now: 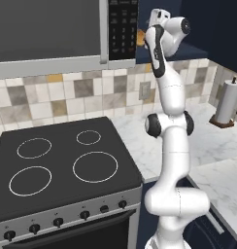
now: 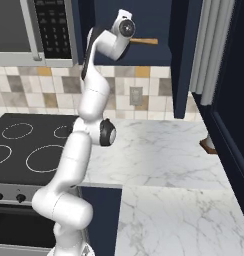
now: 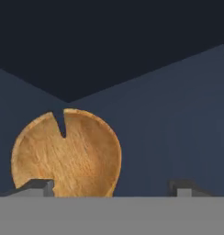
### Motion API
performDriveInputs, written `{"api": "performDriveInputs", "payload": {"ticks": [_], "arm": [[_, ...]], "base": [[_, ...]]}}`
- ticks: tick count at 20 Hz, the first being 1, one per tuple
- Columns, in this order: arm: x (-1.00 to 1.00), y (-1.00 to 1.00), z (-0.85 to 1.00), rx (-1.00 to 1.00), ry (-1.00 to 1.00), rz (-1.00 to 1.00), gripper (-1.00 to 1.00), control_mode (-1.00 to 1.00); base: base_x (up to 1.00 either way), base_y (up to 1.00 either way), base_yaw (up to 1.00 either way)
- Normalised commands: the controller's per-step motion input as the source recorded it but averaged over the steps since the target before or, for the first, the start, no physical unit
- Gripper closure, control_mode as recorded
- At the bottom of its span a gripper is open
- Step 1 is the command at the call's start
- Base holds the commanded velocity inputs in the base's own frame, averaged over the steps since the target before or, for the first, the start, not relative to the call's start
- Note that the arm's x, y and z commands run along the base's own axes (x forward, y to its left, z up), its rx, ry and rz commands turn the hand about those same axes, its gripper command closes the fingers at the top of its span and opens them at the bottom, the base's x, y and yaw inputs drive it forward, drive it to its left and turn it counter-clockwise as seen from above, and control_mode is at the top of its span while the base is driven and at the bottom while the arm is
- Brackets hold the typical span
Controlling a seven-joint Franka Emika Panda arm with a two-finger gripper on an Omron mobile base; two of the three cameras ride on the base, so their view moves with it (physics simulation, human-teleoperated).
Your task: Organize the utensils by type. Pick up the wooden spoons from the counter and place them in the open cabinet. Then pick up the metallic utensils from the counter and place them in the open drawer.
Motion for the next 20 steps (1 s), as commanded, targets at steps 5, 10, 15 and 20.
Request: {"api": "performDriveInputs", "payload": {"ticks": [5,10,15,20], "arm": [[-0.14,0.02,0.06,0.0,0.24,0.1,-1.0,-1.0],[-0.26,0.0,0.08,0.0,0.08,0.07,-1.0,-1.0],[-0.51,0.0,0.04,0.0,0.01,0.03,-1.0,-1.0],[-0.76,0.01,0.0,0.0,0.0,0.0,-1.0,-1.0]], "base": [[0.0,0.0,0.0],[0.0,0.0,0.0],[0.0,0.0,0.0],[0.0,0.0,0.0]]}}
